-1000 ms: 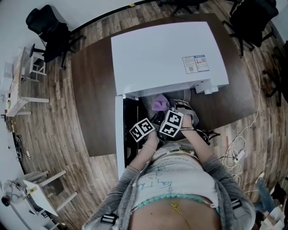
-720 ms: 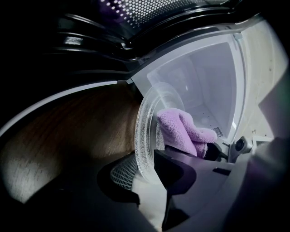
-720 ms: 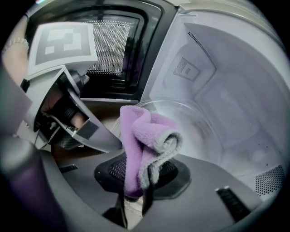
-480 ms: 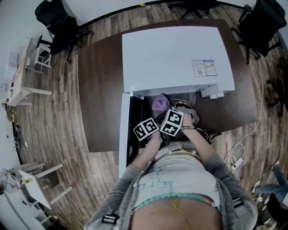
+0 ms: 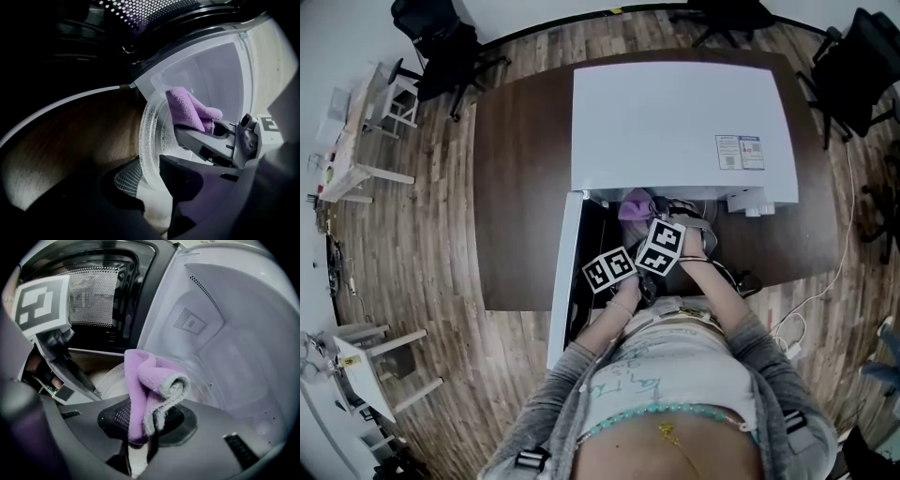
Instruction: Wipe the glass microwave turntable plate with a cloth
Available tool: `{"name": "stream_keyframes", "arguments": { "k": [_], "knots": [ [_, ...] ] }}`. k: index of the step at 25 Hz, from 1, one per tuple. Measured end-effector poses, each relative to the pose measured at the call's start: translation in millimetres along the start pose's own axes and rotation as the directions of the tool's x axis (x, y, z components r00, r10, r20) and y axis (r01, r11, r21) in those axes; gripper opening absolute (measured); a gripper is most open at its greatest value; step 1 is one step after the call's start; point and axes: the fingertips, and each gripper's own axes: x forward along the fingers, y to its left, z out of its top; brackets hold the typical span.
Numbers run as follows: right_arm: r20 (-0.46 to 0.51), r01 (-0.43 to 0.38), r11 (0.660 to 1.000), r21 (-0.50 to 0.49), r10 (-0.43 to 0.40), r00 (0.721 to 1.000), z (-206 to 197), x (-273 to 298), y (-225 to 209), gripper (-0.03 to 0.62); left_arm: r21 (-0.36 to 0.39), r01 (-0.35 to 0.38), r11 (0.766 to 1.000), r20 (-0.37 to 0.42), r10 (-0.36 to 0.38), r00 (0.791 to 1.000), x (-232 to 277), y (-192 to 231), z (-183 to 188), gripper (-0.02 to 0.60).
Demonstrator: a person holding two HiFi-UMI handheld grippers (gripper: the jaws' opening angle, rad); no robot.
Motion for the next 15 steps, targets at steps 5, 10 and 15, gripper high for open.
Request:
{"name": "stream_keyframes", "arguments": {
  "k": [5,10,15],
  "knots": [
    [0.016,0.005,1.000,0.029,-0.005,1.000,1,3,-10,0.112,0.002,0.001,1.000,0.003,-0.001,1.000,0,1,1,0.126],
    [0.022,0.045,0.998,0.052,-0.046,0.999,-1,0,-27,0.112,0.001,0.001,1.000,0.000,-0.001,1.000,0,0,0,0.126],
    [0.014,0.085,0.991,0.108,-0.087,0.996,-11,1,-43,0.112,0.001,0.002,1.000,0.001,-0.002,1.000,1,1,0,0.126]
  ]
}}
